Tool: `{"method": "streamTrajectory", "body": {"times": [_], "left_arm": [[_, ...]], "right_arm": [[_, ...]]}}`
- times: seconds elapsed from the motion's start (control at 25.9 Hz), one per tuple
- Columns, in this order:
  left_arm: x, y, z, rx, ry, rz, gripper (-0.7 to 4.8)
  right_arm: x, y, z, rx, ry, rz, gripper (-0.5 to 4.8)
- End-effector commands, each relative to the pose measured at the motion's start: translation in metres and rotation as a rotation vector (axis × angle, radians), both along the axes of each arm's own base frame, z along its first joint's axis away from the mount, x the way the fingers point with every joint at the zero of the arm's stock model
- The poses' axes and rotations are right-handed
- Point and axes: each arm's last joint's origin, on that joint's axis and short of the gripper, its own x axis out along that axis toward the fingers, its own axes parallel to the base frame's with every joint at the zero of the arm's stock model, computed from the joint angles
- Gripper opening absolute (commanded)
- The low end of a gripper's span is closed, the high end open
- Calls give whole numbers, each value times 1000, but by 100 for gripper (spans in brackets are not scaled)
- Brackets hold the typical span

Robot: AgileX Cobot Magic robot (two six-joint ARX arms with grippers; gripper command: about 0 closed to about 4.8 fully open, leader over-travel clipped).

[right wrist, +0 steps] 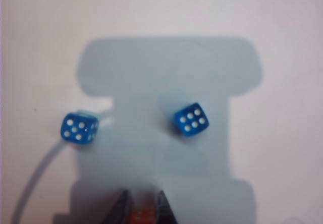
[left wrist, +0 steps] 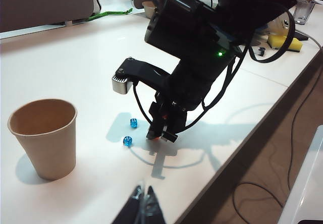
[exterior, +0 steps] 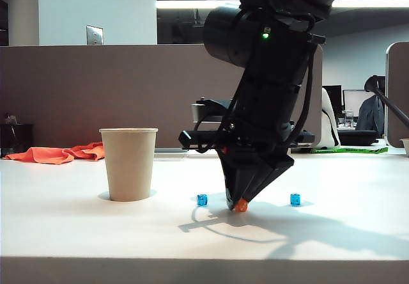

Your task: Pick up the dice with a different color and drop it into the paper cup.

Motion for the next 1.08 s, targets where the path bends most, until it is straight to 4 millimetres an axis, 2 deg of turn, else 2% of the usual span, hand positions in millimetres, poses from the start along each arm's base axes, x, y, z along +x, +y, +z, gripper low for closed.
{"method": "streamTrajectory", "body": {"times": [0.04,0.19,0.39,0.7,0.97,1.08], "left_arm": [[-1,0,3,-8,-17,-3,-6],[-1,0,3,-8,-17,-3,-6],[-1,0,3,-8,-17,-3,-6],[-1,0,3,-8,-17,-3,-6],[-1,0,3,-8,-18,-3,-6],[-1,0,3,-8,-18,-3,-6]], "right_arm": [[2,2,10,-10,19,2,17],[11,11,37,26,-19,2,18],[20,20,62,95,-71,13,18],[23,44,108,229,-192,60,18],[14,70,125,402,-289,157,18],[15,75,126,449,-303,183,18]]}}
